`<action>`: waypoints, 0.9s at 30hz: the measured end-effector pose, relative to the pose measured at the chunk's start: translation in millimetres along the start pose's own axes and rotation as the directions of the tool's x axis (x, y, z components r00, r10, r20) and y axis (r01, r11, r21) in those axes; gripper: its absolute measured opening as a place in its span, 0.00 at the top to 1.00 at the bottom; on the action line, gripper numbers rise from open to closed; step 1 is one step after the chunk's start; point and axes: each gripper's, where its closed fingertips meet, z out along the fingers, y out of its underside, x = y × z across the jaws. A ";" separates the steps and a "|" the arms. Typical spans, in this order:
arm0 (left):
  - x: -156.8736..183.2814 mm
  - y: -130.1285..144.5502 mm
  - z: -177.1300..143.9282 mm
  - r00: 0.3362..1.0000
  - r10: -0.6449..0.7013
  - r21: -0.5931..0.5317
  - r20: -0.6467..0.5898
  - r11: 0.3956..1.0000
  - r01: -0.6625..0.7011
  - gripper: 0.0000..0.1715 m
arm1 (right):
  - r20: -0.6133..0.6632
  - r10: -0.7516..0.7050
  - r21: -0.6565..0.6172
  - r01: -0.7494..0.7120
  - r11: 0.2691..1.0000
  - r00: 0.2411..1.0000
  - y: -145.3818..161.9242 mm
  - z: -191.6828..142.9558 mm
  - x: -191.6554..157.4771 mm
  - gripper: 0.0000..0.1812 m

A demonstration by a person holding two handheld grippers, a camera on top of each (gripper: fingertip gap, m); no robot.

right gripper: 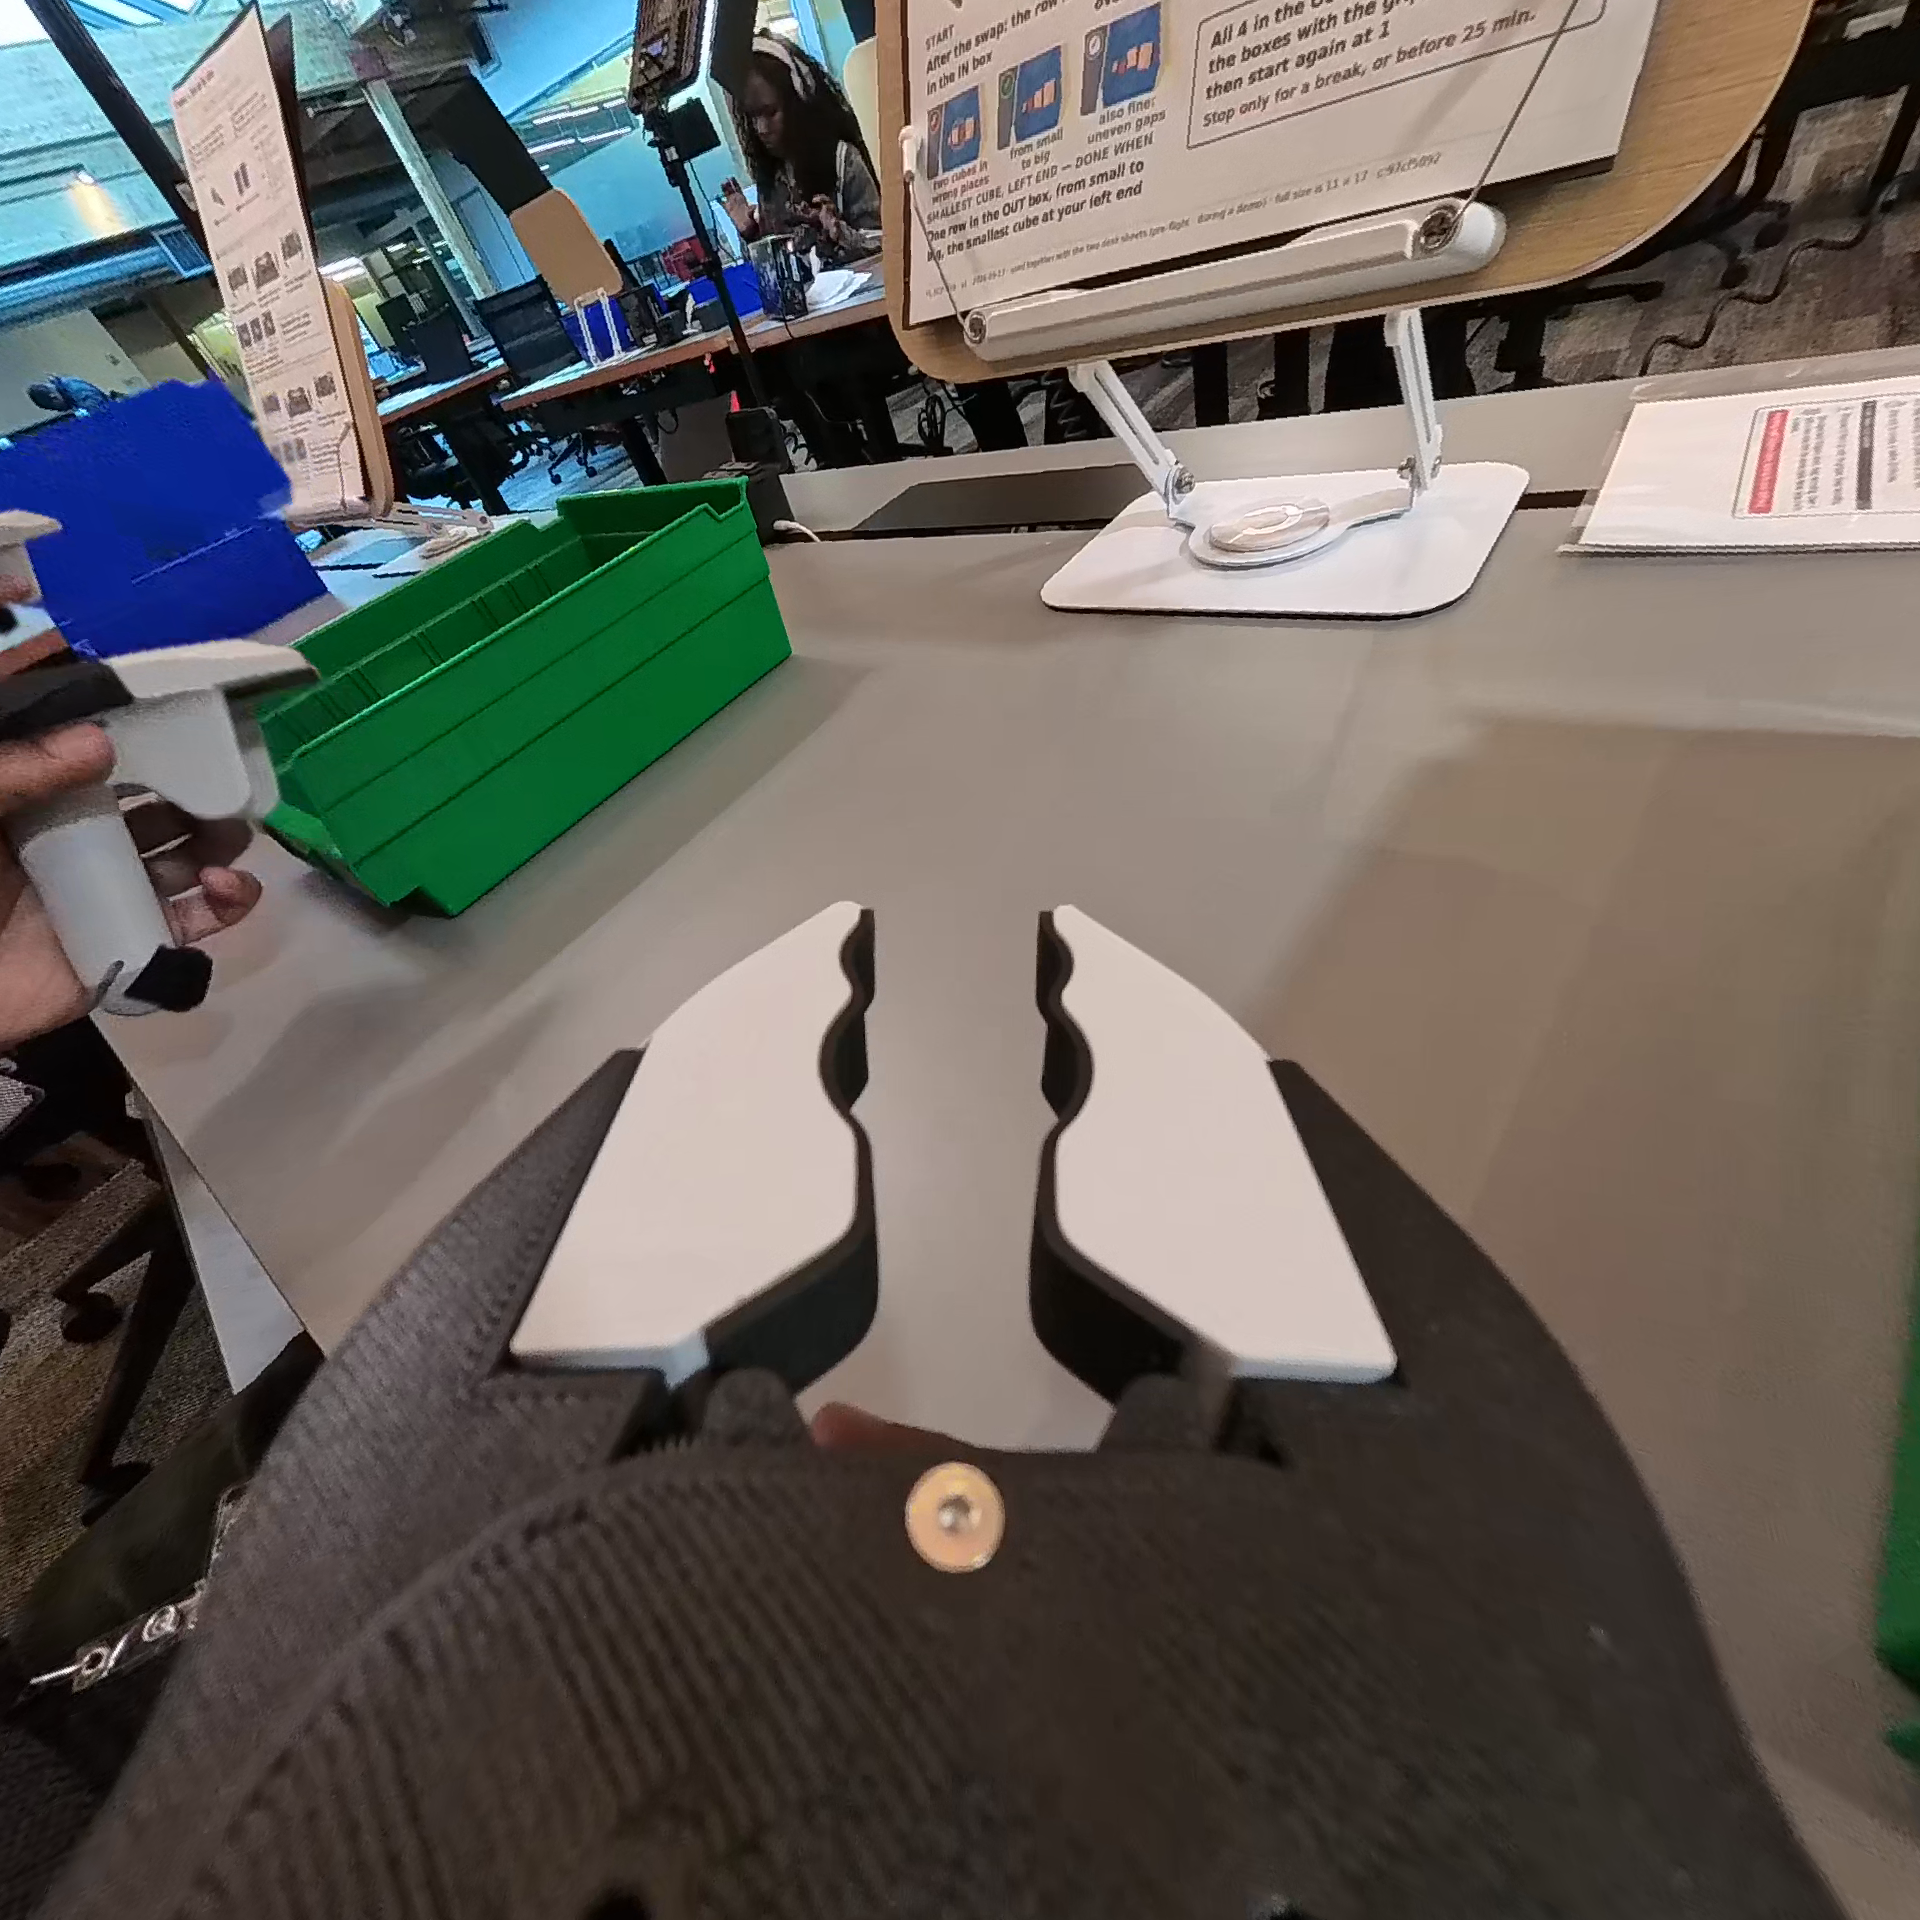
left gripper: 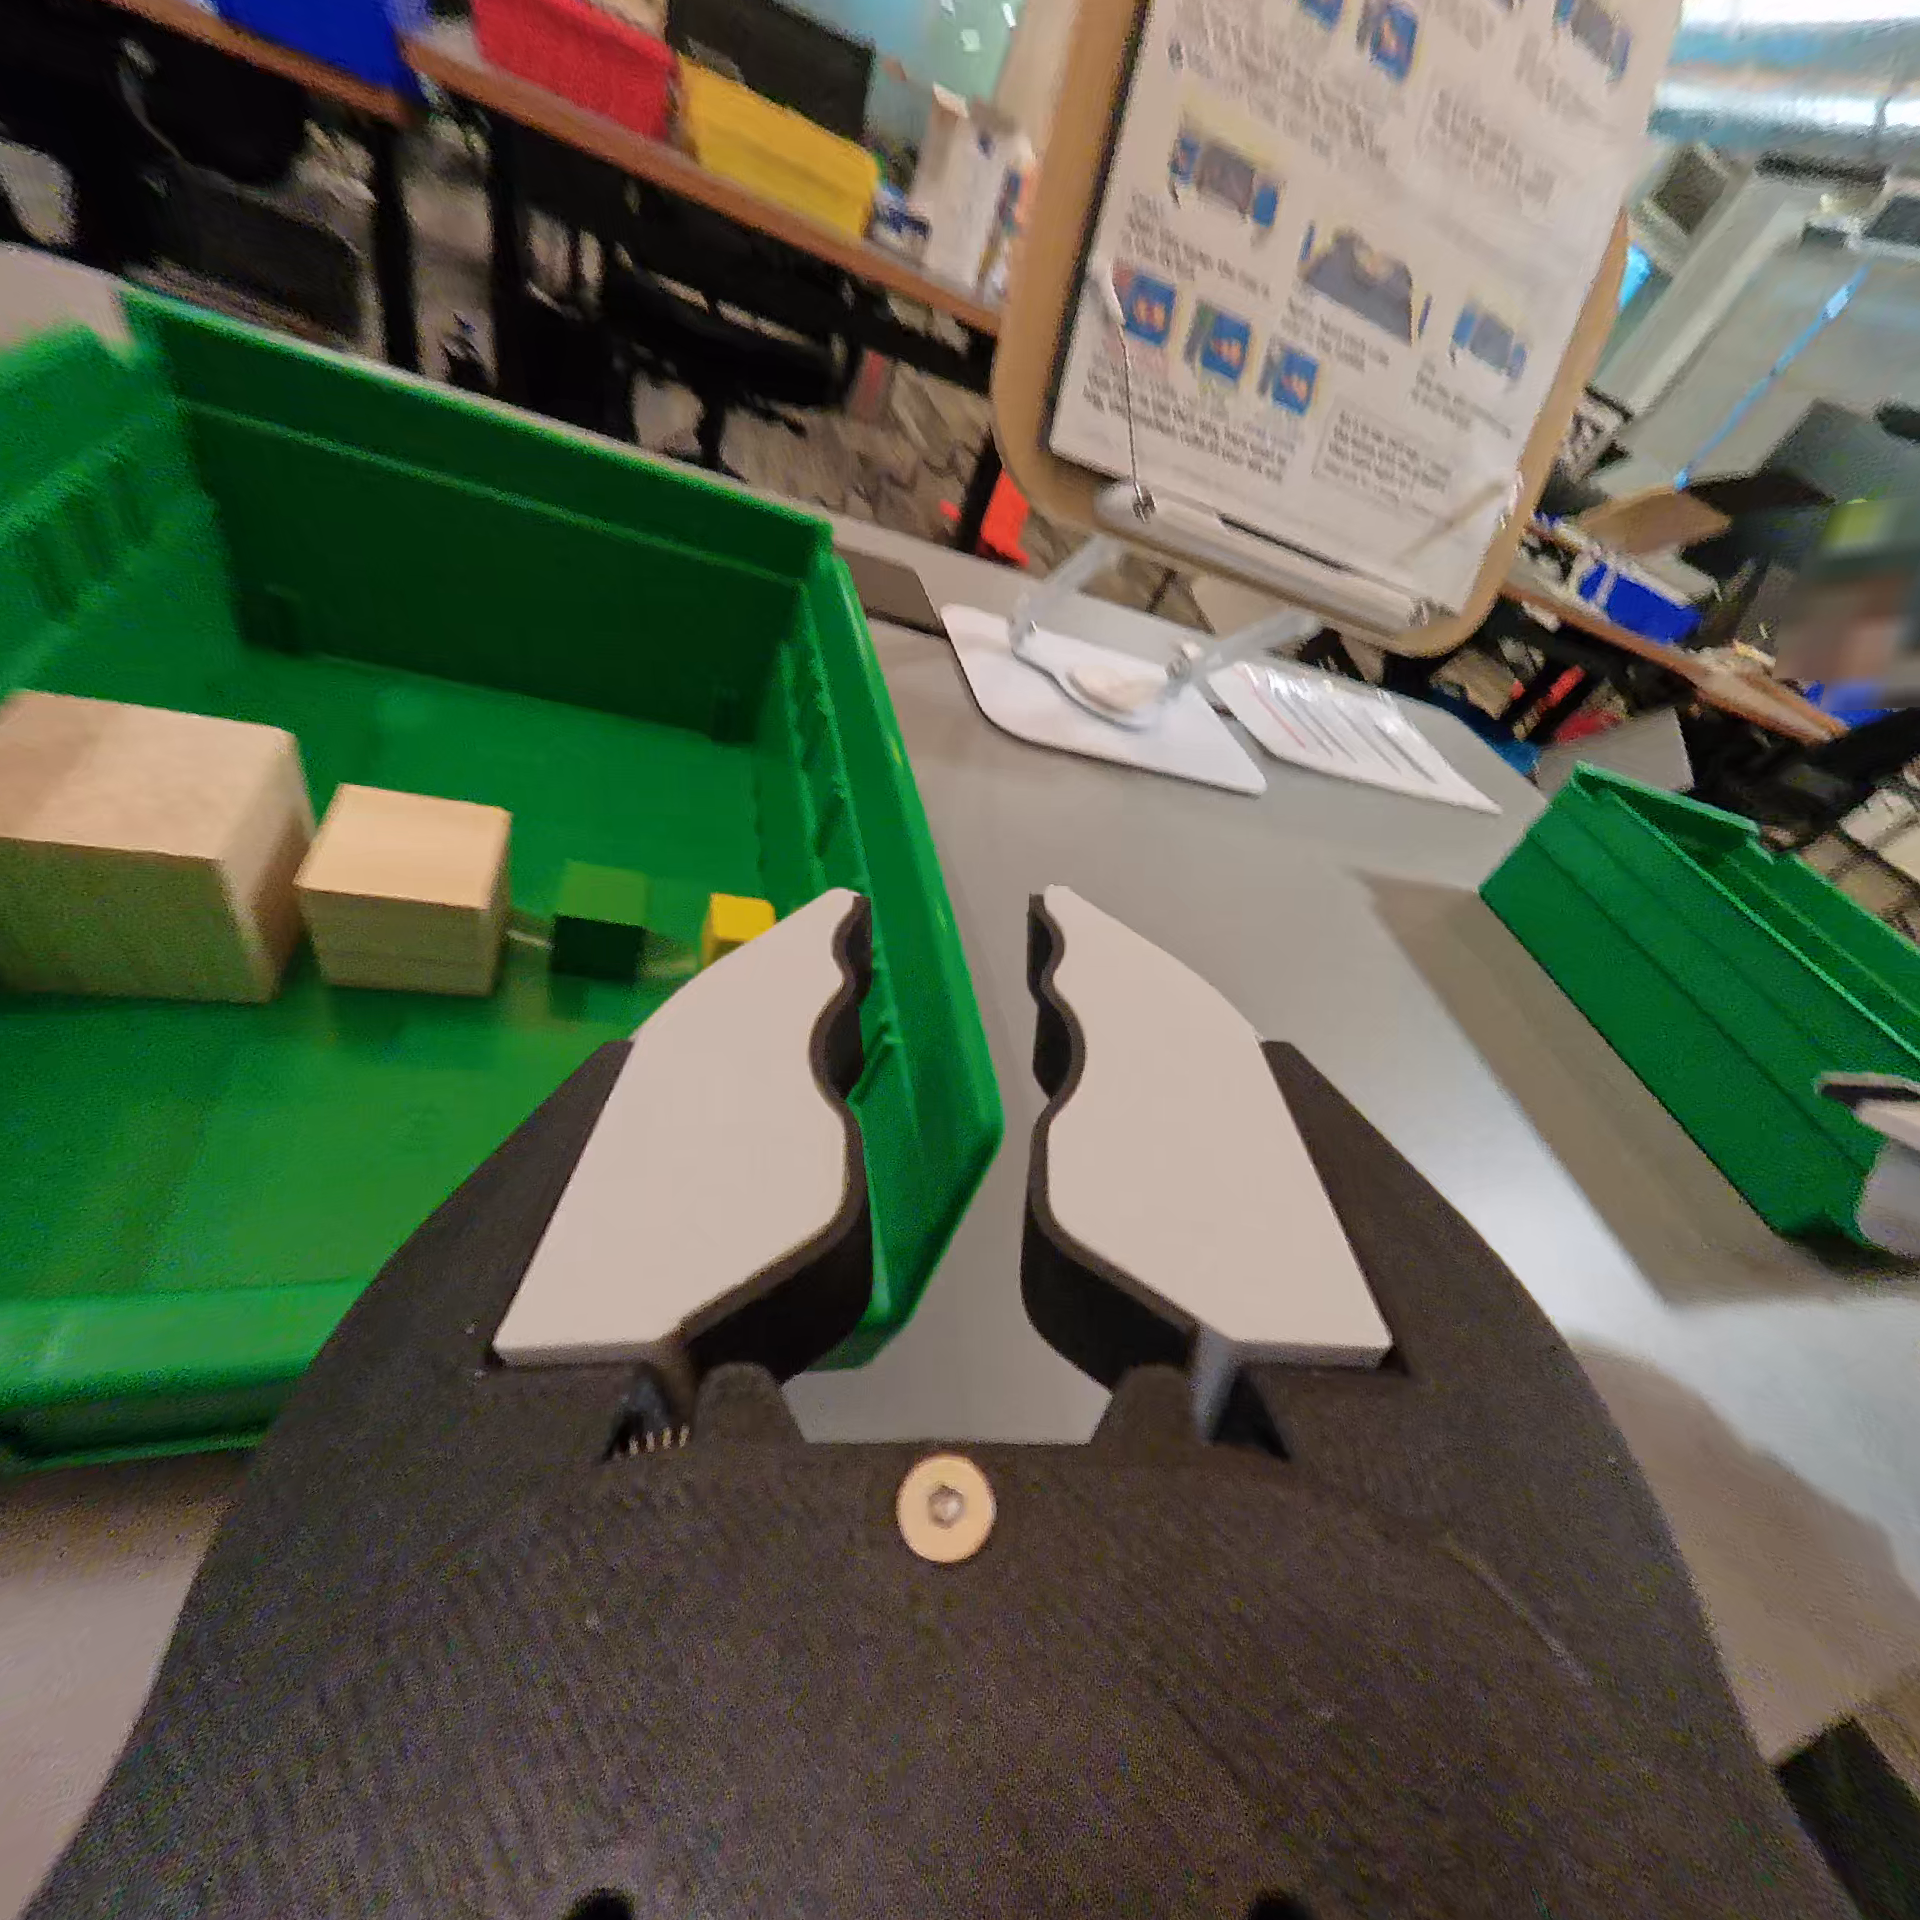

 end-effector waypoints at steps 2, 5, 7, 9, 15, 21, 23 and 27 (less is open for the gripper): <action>-9.7 -15.1 -7.9 0.999 -0.005 0.085 0.050 0.996 0.001 0.83 | 0.000 0.000 -0.001 0.000 1.000 1.000 0.2 -0.1 0.0 0.83; -27.0 -28.4 -18.2 0.994 -0.021 0.149 0.107 0.989 0.005 0.82 | 0.001 -0.001 -0.004 0.001 1.000 1.000 0.7 0.3 -0.2 0.83; -40.1 -27.8 -20.7 0.991 -0.031 0.130 0.134 0.991 0.013 0.83 | 0.002 -0.001 -0.006 0.001 1.000 1.000 1.3 0.8 -0.2 0.83; -50.8 -28.3 -23.2 0.989 -0.056 0.123 0.135 0.992 0.040 0.85 | 0.003 -0.001 -0.008 0.001 1.000 1.000 1.6 0.9 -0.4 0.83; -80.7 -36.3 -35.8 0.980 -0.068 0.143 0.189 0.989 0.041 0.89 | 0.003 -0.001 -0.012 0.001 1.000 1.000 2.5 1.4 -0.4 0.83; -79.2 -37.7 -37.0 0.985 -0.023 0.148 0.169 0.989 -0.003 0.87 | 0.003 -0.006 -0.018 0.006 1.000 1.000 3.4 1.9 -1.3 0.83; -75.3 -36.4 -35.4 0.987 0.001 0.138 0.159 0.990 -0.023 0.87 | 0.002 -0.007 -0.018 0.007 1.000 1.000 3.4 1.7 -1.2 0.83; -69.5 -40.0 -36.6 0.990 0.016 0.164 0.141 0.986 -0.039 0.87 | 0.002 -0.004 -0.017 0.005 1.000 1.000 3.1 1.3 -0.7 0.83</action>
